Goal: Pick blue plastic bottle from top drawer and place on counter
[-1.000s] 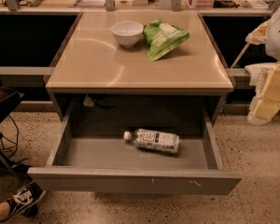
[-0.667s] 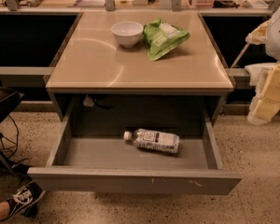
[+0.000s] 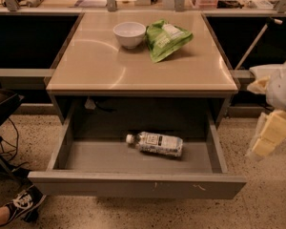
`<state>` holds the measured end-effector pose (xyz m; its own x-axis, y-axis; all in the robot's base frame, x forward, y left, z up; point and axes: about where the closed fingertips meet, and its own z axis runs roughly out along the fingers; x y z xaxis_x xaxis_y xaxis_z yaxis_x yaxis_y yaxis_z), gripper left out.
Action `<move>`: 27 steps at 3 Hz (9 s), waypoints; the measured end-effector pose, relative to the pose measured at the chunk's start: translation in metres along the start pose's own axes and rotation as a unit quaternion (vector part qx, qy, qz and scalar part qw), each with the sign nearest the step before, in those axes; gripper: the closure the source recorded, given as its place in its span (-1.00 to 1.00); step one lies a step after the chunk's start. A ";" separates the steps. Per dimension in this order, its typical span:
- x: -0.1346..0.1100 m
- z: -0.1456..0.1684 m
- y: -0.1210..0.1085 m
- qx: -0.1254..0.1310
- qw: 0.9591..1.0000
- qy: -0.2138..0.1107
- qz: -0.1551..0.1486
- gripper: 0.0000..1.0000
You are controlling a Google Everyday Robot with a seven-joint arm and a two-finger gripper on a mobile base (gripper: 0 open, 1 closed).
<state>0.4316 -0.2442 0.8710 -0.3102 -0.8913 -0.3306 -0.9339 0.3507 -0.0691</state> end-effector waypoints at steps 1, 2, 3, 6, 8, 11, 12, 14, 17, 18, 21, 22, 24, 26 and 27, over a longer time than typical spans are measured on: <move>0.049 0.058 0.003 -0.046 0.994 -0.070 0.071 -1.00; 0.061 0.075 -0.002 -0.054 0.985 -0.133 0.099 -1.00; 0.059 0.076 -0.001 -0.058 0.984 -0.135 0.099 -1.00; -0.032 0.181 0.020 -0.051 0.993 -0.098 0.041 -1.00; -0.068 0.216 0.004 -0.049 0.993 -0.064 0.081 -1.00; -0.091 0.265 -0.045 -0.024 0.983 -0.122 0.134 -1.00; -0.095 0.265 -0.052 -0.012 0.982 -0.130 0.138 -1.00; -0.103 0.311 -0.032 -0.016 0.987 -0.108 0.122 -1.00; -0.103 0.311 -0.032 -0.016 0.987 -0.108 0.122 0.31; -0.103 0.308 -0.031 -0.015 0.987 -0.107 0.119 0.78; -0.146 0.086 -0.061 0.011 0.983 -0.182 -0.020 1.00; -0.182 0.004 -0.057 0.021 0.982 -0.176 -0.067 1.00; -0.270 -0.016 -0.046 0.028 0.983 -0.168 -0.075 1.00; -0.263 0.005 -0.066 0.029 0.985 -0.166 -0.038 1.00; -0.249 0.034 -0.122 0.044 0.986 -0.163 0.006 1.00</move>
Offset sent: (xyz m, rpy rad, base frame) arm 0.0023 -0.0471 -0.1094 0.4813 0.0403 -0.1851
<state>0.6285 -0.0552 0.9300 -0.2346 -0.7521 -0.6158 -0.9072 0.3970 -0.1393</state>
